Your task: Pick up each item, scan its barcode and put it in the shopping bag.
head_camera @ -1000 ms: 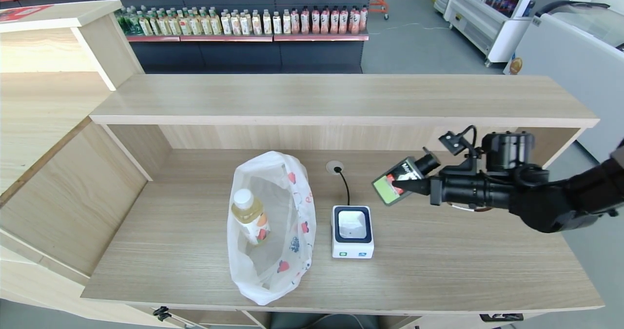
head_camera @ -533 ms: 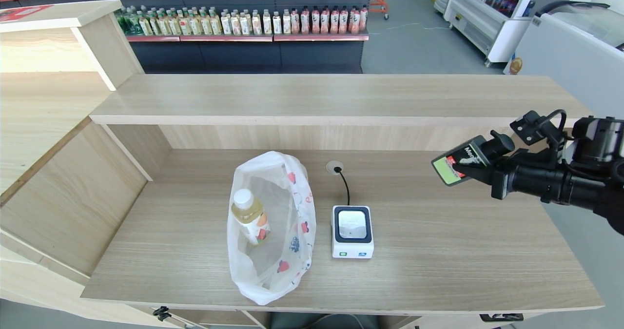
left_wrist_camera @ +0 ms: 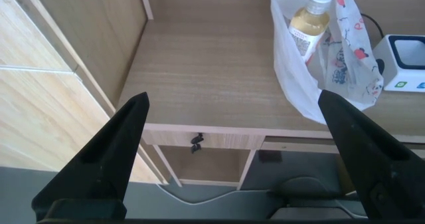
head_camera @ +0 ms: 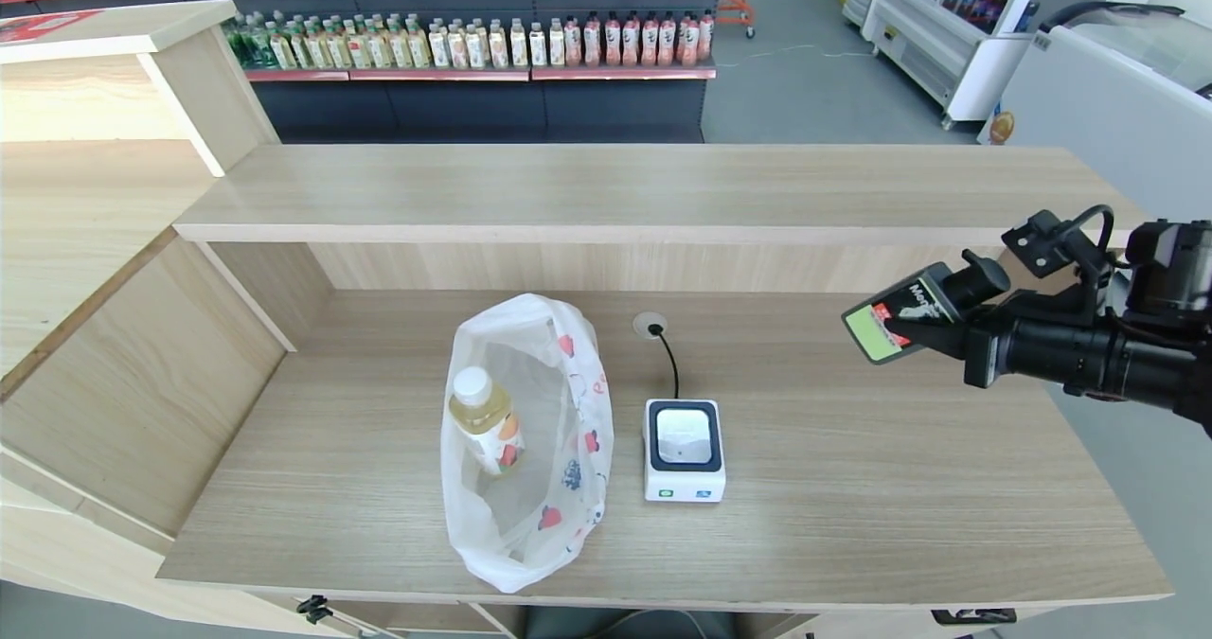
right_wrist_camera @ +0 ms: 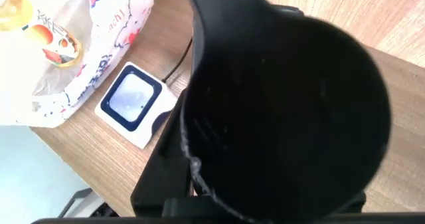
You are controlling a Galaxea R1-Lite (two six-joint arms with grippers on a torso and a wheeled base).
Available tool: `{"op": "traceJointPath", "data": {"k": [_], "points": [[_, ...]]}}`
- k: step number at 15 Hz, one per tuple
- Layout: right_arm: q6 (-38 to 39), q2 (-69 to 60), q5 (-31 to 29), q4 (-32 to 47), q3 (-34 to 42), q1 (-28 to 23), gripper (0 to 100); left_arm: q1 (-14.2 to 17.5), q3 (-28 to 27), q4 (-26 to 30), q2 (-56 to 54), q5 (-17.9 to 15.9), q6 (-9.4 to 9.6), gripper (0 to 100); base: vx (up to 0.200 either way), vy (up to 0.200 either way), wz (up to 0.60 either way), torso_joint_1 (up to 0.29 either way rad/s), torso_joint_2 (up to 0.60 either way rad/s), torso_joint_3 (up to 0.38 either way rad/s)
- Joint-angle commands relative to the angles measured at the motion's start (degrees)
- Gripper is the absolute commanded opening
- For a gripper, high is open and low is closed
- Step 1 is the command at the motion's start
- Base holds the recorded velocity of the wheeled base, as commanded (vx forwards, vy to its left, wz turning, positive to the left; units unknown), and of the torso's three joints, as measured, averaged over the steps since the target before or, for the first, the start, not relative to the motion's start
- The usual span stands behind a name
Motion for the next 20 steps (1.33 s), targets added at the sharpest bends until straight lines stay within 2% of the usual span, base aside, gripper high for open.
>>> {"op": "traceJointPath", "data": {"k": [1, 5, 11, 16, 20], "points": [[1.2, -1.6, 0.1, 0.4, 0.1, 0.1, 0, 0.1, 0.0, 0.0, 0.0, 0.0, -0.19, 100, -0.2, 0.0, 0.0, -0.002, 0.0, 0.007], [4.4, -3.1, 0.3, 0.5, 0.1, 0.9, 0, 0.0, 0.0, 0.0, 0.0, 0.0, -0.1, 100, -0.2, 0.05, 0.0, 0.0, 0.0, 0.004], [10.7, -1.7, 0.7, 1.5, -1.8, 3.0, 0, 0.0, 0.0, 0.0, 0.0, 0.0, 0.17, 100, 0.0, 0.2, 0.0, -0.001, 0.0, 0.006], [10.7, 7.3, 0.6, 1.5, -9.0, 5.8, 0, 0.0, 0.0, 0.0, 0.0, 0.0, -0.01, 100, 0.0, 0.2, 0.0, 0.009, 0.01, 0.0], [10.3, 12.5, 0.5, 1.3, -10.7, 8.4, 0, 0.1, 0.0, 0.0, 0.0, 0.0, -0.01, 100, 0.0, 0.0, 0.0, 0.0, 0.0, 0.0]]}}
